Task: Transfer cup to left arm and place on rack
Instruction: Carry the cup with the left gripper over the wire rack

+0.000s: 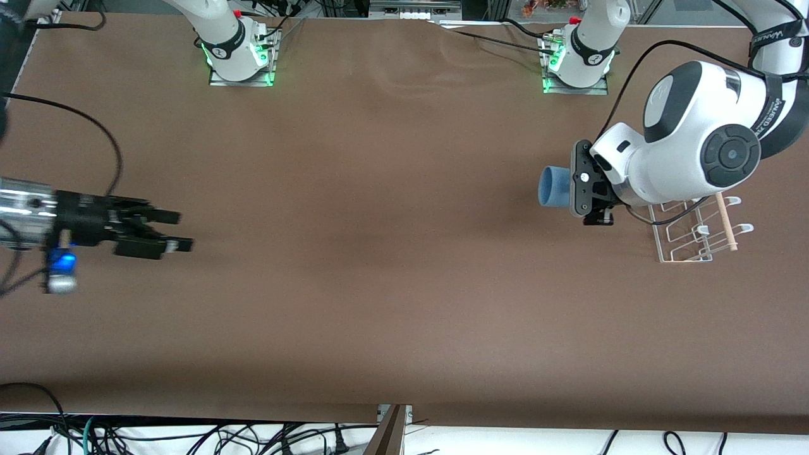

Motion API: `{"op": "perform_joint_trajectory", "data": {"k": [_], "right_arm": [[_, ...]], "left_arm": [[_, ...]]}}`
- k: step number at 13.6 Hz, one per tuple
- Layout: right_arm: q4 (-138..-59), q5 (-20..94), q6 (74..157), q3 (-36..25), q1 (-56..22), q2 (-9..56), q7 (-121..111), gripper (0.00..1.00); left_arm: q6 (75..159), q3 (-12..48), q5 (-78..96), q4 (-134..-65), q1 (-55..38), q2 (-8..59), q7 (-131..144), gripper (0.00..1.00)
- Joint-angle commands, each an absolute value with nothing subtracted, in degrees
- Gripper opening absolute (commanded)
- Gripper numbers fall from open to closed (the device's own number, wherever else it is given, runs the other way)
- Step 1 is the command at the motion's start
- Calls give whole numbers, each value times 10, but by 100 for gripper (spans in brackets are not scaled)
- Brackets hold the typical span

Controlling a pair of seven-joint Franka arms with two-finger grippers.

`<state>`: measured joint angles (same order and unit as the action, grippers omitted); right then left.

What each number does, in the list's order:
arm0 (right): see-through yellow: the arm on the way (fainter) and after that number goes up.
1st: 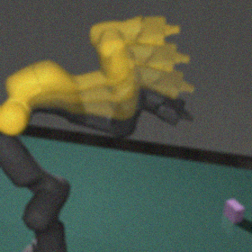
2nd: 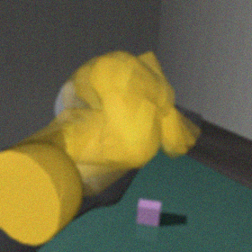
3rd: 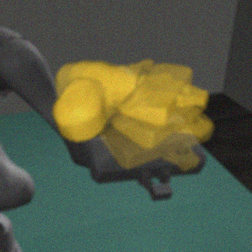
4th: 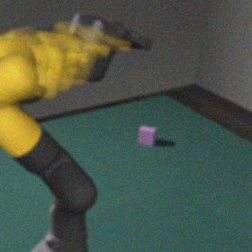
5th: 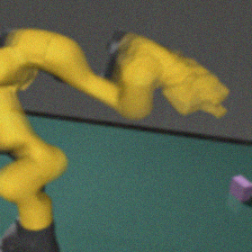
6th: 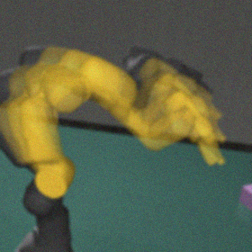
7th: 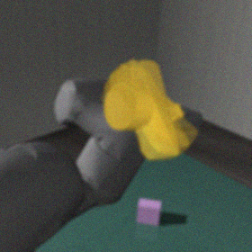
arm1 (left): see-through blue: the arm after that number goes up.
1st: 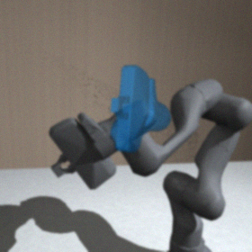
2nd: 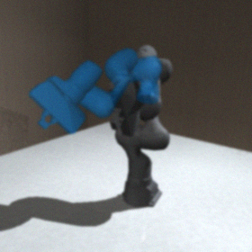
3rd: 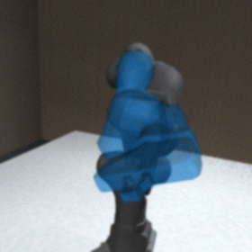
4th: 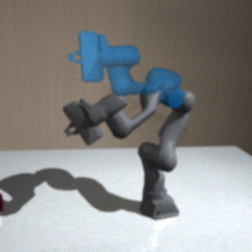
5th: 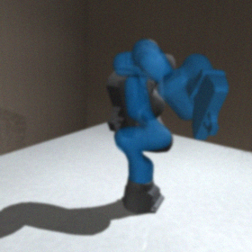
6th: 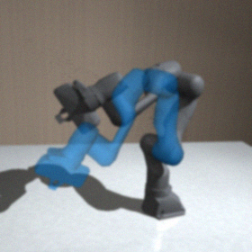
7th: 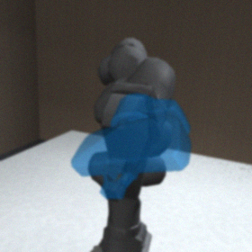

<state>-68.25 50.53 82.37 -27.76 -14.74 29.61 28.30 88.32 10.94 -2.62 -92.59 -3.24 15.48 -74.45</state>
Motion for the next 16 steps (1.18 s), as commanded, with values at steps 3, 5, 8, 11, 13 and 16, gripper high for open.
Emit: {"op": "perform_joint_trajectory", "data": {"k": [3, 5, 8, 11, 13, 16], "right_arm": [[-637, 321, 825, -266, -172, 275, 273, 99], [-637, 270, 820, -257, -174, 266, 221, 99], [-662, 181, 828, -223, -177, 235, 213, 99], [-826, 72, 912, -146, -173, 134, 197, 99], [-919, 47, 967, -114, -168, 82, 197, 99], [-1007, 20, 1007, -61, -127, 25, 172, 99]], "left_arm": [[751, 118, -248, -923, -51, 159, -653, 0], [699, 119, -330, -930, -61, 175, -610, 0], [671, 117, -415, -943, -62, 205, -586, 0], [608, 116, -475, -952, -60, 235, -497, 0], [605, 117, -511, -1008, -57, 226, -473, 0], [631, 119, -552, -1119, -63, 209, -382, 0]]}}
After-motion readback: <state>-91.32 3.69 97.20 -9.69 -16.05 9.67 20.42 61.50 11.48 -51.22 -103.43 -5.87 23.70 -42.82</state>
